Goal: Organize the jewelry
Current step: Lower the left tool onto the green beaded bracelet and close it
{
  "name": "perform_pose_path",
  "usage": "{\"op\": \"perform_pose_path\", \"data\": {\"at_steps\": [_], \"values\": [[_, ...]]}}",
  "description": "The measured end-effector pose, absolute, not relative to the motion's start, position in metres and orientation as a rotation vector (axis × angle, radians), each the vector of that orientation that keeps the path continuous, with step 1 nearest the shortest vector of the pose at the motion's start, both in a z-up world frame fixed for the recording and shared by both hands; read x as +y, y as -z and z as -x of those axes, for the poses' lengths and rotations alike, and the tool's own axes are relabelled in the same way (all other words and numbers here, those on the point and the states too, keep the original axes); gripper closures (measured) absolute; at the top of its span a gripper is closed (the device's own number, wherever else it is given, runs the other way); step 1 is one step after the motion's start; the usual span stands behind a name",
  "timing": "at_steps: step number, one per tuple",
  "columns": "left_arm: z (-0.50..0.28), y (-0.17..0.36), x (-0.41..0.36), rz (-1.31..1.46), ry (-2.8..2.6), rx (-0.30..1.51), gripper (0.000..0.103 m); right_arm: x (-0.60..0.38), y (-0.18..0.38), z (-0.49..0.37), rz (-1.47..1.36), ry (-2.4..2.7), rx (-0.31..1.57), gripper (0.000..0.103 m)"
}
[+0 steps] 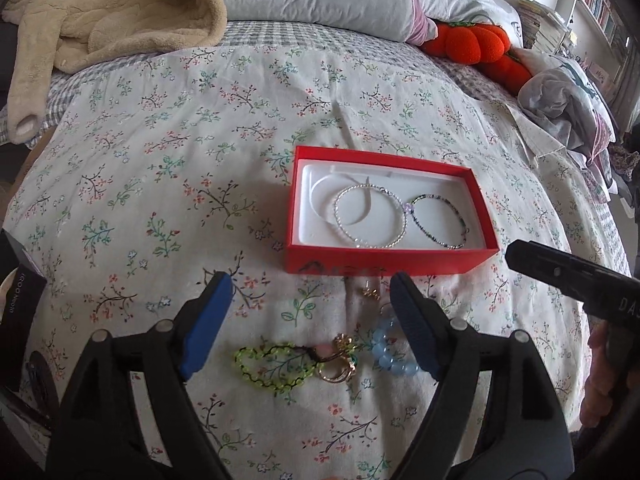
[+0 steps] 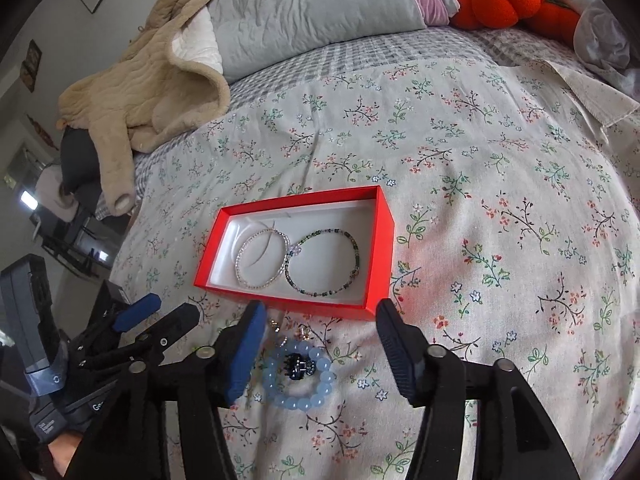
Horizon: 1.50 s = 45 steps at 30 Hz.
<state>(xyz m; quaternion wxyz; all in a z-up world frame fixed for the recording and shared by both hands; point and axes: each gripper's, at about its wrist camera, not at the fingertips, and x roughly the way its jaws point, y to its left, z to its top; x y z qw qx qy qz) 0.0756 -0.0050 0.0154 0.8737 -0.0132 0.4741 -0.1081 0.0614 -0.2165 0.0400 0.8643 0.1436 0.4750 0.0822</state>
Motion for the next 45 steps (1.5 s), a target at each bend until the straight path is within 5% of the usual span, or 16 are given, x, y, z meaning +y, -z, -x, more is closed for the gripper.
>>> {"op": "perform_pose_path", "data": {"at_steps": [23,39,45], "values": [[-0.048,0.039,0.036,-0.094,0.158,1.224,0.022,-0.207,-0.003,-0.020,-0.084,-0.058,1.196,0.031],[-0.064,0.038,0.056,0.006,0.237,1.196,0.022,-0.190,0.023,-0.045,-0.075,-0.073,1.260,0.031],[-0.073,0.045,0.052,0.000,0.215,1.219,0.037,-0.178,0.034,-0.054,-0.065,-0.073,1.281,0.030]]}}
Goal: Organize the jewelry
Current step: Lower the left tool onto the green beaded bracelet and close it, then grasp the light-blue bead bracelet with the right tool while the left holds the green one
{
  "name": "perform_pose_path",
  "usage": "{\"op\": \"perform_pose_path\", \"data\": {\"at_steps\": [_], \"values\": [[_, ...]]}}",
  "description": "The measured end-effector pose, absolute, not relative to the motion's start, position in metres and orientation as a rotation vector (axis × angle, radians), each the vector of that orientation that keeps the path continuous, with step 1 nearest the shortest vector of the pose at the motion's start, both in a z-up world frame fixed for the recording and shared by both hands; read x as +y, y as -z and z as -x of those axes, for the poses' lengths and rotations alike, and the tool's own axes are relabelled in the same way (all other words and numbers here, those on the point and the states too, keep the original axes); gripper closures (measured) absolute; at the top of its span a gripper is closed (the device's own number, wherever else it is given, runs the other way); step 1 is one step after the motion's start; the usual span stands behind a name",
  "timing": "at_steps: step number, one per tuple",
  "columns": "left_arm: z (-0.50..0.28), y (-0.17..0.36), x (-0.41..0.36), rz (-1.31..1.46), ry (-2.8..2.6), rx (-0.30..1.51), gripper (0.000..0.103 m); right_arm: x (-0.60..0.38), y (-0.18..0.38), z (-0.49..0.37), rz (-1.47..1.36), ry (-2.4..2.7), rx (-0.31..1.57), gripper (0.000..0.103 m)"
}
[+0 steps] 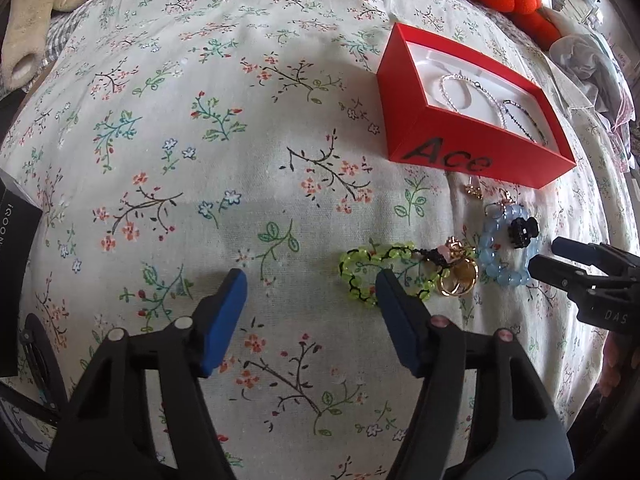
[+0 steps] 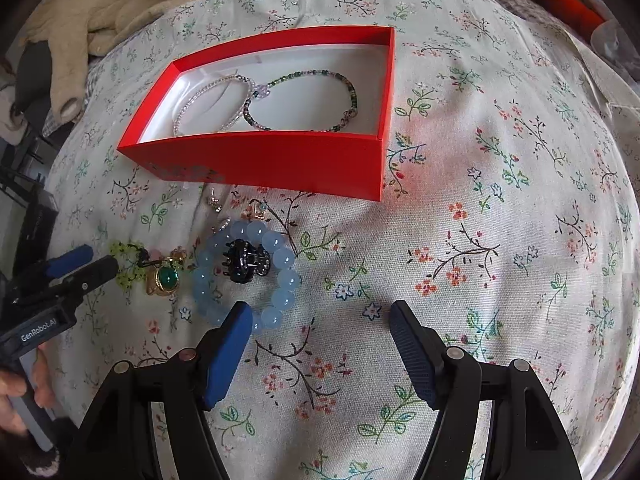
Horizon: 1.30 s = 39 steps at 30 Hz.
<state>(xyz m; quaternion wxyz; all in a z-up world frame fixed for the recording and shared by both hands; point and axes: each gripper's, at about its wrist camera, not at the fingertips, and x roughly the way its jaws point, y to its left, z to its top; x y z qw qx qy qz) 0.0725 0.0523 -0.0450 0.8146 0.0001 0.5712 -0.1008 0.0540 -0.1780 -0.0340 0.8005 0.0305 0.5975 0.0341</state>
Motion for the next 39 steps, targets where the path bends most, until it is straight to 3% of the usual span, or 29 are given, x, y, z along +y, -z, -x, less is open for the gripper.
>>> {"op": "perform_pose_path", "data": {"at_steps": [6,9,14,19,27,33,35,37,39], "values": [[-0.071,0.051,0.042,-0.110,0.198,1.205,0.043,-0.175,0.042,-0.057,-0.091,-0.068,1.267,0.020],[-0.067,0.052,0.037,-0.164,0.196,1.187,0.051,-0.175,0.045,-0.058,-0.103,-0.068,1.252,0.019],[-0.059,0.051,0.032,-0.182,0.241,1.192,0.077,-0.177,0.045,-0.053,-0.085,-0.094,1.243,0.020],[-0.057,0.051,0.035,-0.157,0.249,1.201,0.089,-0.181,0.044,-0.051,-0.078,-0.104,1.250,0.021],[-0.057,0.053,0.055,0.039,0.265,1.229,0.095,-0.187,0.041,-0.041,-0.083,-0.124,1.249,0.029],[-0.058,0.053,0.063,0.145,0.275,1.259,0.096,-0.187,0.038,-0.035,-0.109,-0.160,1.225,0.056],[-0.056,0.053,0.063,0.167,0.278,1.262,0.096,-0.185,0.037,-0.035,-0.124,-0.178,1.217,0.068],[-0.054,0.053,0.061,0.168,0.281,1.259,0.096,-0.180,0.037,-0.037,-0.151,-0.205,1.218,0.087],[-0.053,0.052,0.058,0.170,0.287,1.256,0.096,-0.176,0.037,-0.038,-0.162,-0.210,1.220,0.089]]}}
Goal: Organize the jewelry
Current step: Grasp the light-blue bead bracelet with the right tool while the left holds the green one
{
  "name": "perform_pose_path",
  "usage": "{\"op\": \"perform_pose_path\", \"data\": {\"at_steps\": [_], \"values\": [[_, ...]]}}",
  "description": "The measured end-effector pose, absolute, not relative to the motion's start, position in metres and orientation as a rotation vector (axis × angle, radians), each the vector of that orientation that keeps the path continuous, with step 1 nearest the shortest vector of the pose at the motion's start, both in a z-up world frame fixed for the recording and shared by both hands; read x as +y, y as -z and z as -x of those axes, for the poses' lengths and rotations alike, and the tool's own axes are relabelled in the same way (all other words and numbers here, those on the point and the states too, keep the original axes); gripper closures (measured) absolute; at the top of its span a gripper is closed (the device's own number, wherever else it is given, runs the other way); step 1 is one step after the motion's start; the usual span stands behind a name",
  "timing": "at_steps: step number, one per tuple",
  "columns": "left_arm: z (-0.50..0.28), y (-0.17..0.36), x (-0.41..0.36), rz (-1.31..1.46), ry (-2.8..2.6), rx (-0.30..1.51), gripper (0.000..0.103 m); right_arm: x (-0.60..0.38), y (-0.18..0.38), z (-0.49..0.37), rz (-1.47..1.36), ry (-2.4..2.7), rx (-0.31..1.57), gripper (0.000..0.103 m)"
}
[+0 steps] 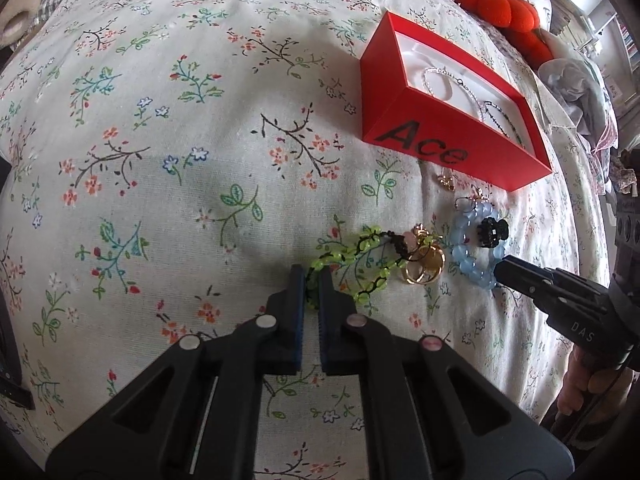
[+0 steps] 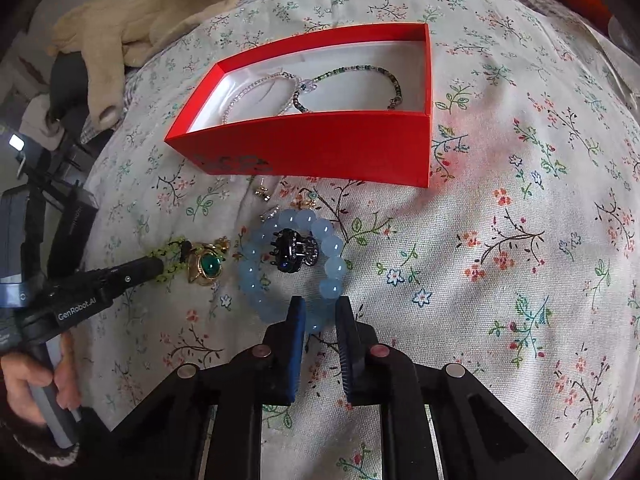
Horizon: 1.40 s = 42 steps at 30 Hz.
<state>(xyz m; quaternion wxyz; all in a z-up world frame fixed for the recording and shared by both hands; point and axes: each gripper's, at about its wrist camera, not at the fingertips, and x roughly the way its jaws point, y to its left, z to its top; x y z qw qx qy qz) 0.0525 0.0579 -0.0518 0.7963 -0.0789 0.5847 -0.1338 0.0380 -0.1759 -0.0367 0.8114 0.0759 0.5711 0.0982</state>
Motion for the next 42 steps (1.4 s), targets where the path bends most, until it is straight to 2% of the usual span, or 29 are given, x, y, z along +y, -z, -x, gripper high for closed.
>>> {"op": "perform_pose_path", "data": {"at_steps": [5,18,20,24,30,31,32,33,36,39,42], "values": [[-0.056,0.047,0.044,0.161,0.306,1.240,0.096,-0.171,0.033,-0.041,-0.184,-0.191,1.209,0.097],[-0.056,0.028,0.050,0.182,0.326,1.184,0.096,-0.181,0.015,-0.042,-0.244,-0.197,1.166,0.097],[-0.055,0.029,0.050,0.178,0.323,1.186,0.096,-0.183,0.016,-0.043,-0.247,-0.180,1.172,0.092],[-0.054,0.031,0.052,0.173,0.317,1.193,0.096,-0.182,0.020,-0.044,-0.227,-0.160,1.189,0.089],[-0.054,0.034,0.047,0.155,0.315,1.200,0.096,-0.176,0.027,-0.045,-0.204,-0.153,1.208,0.074],[-0.055,0.034,0.047,0.152,0.314,1.202,0.096,-0.174,0.028,-0.045,-0.195,-0.149,1.210,0.066],[-0.055,0.035,0.046,0.150,0.313,1.203,0.096,-0.173,0.029,-0.045,-0.189,-0.145,1.210,0.053],[-0.055,0.036,0.046,0.148,0.313,1.205,0.096,-0.171,0.030,-0.045,-0.187,-0.138,1.205,0.051],[-0.055,0.037,0.046,0.144,0.310,1.207,0.096,-0.166,0.037,-0.048,-0.161,-0.129,1.209,0.051],[-0.055,0.038,0.046,0.143,0.304,1.210,0.096,-0.158,0.042,-0.049,-0.084,-0.095,1.186,0.058],[-0.055,0.039,0.045,0.142,0.299,1.212,0.096,-0.147,0.043,-0.047,-0.006,-0.090,1.157,0.076]]}}
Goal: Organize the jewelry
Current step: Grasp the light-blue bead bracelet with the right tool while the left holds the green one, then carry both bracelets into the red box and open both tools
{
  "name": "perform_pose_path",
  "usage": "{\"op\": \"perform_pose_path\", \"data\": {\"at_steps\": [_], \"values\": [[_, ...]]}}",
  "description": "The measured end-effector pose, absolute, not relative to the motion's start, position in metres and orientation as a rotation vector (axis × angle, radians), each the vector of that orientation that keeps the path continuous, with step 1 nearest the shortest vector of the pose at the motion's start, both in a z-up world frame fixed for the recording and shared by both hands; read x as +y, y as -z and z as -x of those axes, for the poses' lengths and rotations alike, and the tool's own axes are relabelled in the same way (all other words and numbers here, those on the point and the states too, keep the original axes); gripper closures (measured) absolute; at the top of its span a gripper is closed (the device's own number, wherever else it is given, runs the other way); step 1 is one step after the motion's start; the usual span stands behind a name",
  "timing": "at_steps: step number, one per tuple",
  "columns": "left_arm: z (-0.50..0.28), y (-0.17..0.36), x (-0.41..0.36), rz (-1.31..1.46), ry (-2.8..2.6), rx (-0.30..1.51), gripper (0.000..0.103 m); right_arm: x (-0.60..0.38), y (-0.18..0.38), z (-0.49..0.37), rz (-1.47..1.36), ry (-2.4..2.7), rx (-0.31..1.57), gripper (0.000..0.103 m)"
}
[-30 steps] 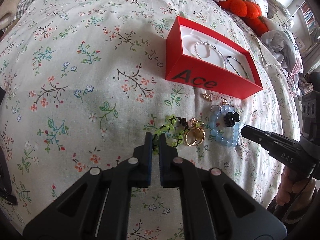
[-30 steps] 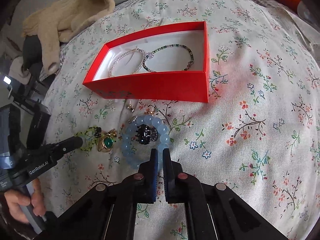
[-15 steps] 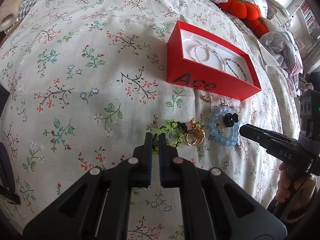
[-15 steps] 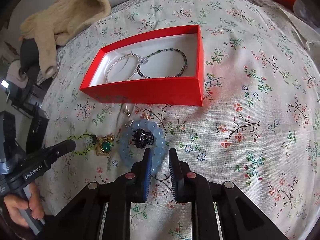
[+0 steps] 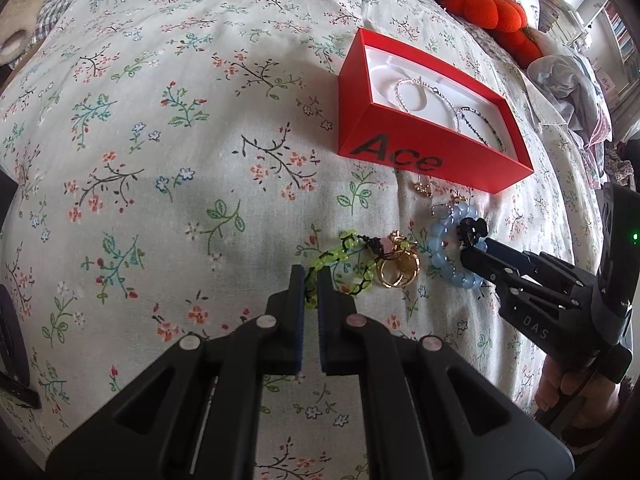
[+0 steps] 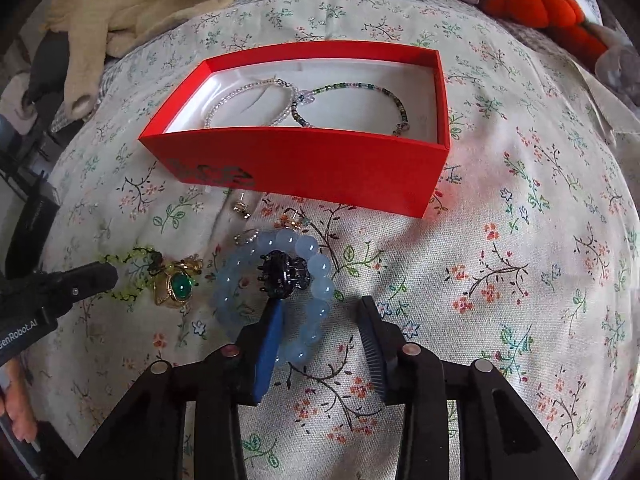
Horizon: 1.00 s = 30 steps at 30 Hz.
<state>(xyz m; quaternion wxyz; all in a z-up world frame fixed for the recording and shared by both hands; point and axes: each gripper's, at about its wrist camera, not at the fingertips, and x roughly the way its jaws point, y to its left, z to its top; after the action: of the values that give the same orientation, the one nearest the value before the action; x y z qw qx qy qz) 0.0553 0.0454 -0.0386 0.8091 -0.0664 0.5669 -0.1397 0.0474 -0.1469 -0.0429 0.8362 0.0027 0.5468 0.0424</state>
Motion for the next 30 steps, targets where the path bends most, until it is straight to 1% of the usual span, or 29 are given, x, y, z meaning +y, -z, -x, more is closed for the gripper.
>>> {"op": "perform_pose_path", "data": {"at_steps": [1,2,8,15,30], "values": [[-0.055,0.038,0.045,0.143,0.298,1.210,0.096,-0.147,0.042,-0.048,-0.007,-0.097,1.157,0.090],[-0.055,0.037,0.045,0.145,0.299,1.206,0.096,-0.147,0.041,-0.049,-0.019,-0.107,1.162,0.091],[-0.053,0.021,0.046,0.169,0.325,1.165,0.096,-0.156,0.024,-0.048,-0.122,-0.164,1.142,0.091],[-0.050,-0.003,0.044,0.198,0.359,1.106,0.096,-0.152,-0.013,-0.038,-0.154,-0.228,1.060,0.091],[-0.053,-0.048,0.028,0.306,0.408,0.980,0.096,-0.162,-0.067,-0.028,-0.232,-0.259,0.942,0.091]]}}
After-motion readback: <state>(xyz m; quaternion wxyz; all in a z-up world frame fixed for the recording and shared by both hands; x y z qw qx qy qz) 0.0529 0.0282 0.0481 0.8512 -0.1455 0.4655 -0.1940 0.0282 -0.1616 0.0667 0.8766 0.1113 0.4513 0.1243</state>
